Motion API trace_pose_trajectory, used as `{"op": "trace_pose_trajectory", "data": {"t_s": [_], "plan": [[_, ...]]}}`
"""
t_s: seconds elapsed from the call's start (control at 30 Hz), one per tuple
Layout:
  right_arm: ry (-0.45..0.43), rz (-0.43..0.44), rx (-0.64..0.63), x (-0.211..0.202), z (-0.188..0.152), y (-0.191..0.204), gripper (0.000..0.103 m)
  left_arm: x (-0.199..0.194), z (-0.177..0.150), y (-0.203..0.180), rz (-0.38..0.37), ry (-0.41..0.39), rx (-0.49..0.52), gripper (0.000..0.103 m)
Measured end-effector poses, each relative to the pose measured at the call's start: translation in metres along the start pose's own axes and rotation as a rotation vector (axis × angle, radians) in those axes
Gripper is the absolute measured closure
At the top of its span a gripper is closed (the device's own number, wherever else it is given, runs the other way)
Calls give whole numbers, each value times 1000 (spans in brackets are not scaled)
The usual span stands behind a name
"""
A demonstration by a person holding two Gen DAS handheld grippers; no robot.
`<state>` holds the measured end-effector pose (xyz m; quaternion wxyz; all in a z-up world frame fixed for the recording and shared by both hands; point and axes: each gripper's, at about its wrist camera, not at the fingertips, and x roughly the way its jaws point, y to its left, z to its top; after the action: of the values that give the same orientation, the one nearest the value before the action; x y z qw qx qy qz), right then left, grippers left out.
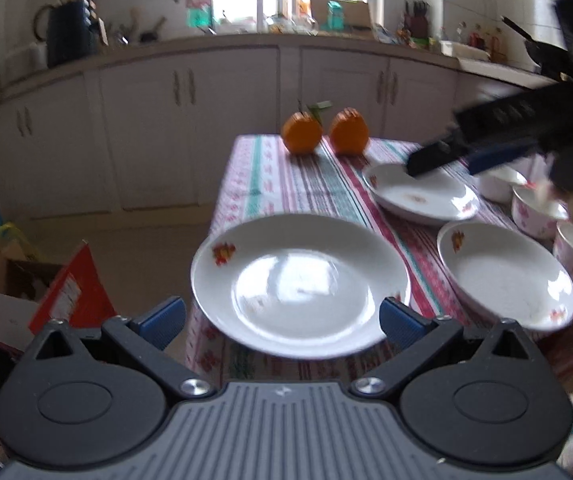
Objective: Organize plates and bowls
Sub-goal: 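Grasp a white flat plate rim with the left tool while the right tool grasps a deep plate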
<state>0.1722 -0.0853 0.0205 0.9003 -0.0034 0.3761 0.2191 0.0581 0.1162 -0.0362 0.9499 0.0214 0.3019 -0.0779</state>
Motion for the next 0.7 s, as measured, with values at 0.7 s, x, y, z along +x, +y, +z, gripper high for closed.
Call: {"op": "trace_pose_trajectory", "data": {"t_s": [0.7], "plan": [[364, 289, -229, 125, 45, 6, 8, 40, -12, 7, -116, 118, 96, 1]]}}
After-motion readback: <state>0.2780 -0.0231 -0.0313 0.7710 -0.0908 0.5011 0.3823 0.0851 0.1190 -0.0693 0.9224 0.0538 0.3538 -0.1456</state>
